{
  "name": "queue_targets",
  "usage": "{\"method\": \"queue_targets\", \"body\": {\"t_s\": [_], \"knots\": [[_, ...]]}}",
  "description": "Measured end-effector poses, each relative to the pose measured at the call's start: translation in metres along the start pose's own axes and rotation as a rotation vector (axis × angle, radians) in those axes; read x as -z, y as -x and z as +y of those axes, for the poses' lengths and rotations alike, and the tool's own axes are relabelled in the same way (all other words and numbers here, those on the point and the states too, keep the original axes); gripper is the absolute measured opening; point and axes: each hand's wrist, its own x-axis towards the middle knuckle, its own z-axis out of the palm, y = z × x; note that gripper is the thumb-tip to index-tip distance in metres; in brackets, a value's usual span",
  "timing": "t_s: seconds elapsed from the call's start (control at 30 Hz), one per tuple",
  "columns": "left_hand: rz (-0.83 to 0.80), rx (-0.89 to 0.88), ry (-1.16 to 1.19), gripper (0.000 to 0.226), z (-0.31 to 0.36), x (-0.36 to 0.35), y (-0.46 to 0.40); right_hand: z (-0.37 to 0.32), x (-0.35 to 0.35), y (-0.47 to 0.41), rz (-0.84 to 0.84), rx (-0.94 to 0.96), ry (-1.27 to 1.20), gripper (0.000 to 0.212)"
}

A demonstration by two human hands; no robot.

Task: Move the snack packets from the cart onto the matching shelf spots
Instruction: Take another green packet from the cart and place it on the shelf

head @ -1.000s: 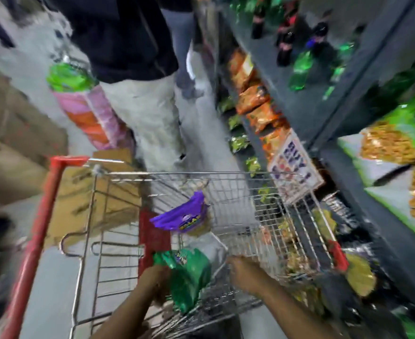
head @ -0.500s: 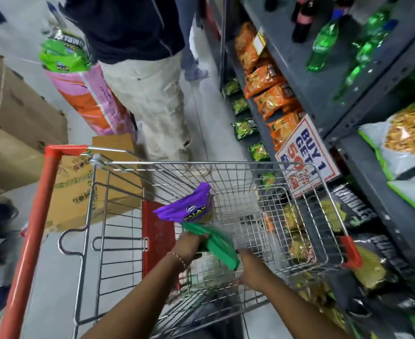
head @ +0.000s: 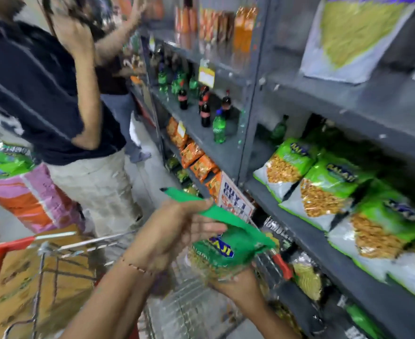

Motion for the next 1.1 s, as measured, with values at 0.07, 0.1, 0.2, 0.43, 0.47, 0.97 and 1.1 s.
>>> {"method": "queue_targets", "body": {"t_s": [0.07,0.1,0.2,0.43,0.47,0.97,1.1], "knots": [[-0.108,-0.147,-0.013,0.021,0.034,-0.035,0.012,-0.046,0.024,0.017,0.1,0.182,-0.031,0.073],[-0.141,-0.23,-0.015,0.025,0.049,-0.05,0.018,-0.067,0.038,0.024,0.178,0.269,-0.059,0.079],[-0.152,-0.613,-0.045,0.023,0.084,-0.082,0.032,-0.125,0.073,0.055,0.292,0.466,-0.186,0.083],[-0.303,-0.809,-0.289,0.063,0.086,-0.176,-0.003,-0.233,0.189,0.145,0.562,0.75,-0.2,0.087],[-0.389,-0.792,-0.321,0.055,0.084,-0.198,-0.007,-0.24,0.21,0.158,0.642,0.787,-0.149,0.091],[-0.72,-0.728,-0.477,0.034,0.017,-0.435,-0.072,-0.215,0.405,0.238,1.147,0.481,0.178,0.084],[-0.712,-0.731,-0.603,0.029,0.012,-0.459,-0.073,-0.218,0.42,0.248,1.102,0.397,0.208,0.075]]}}
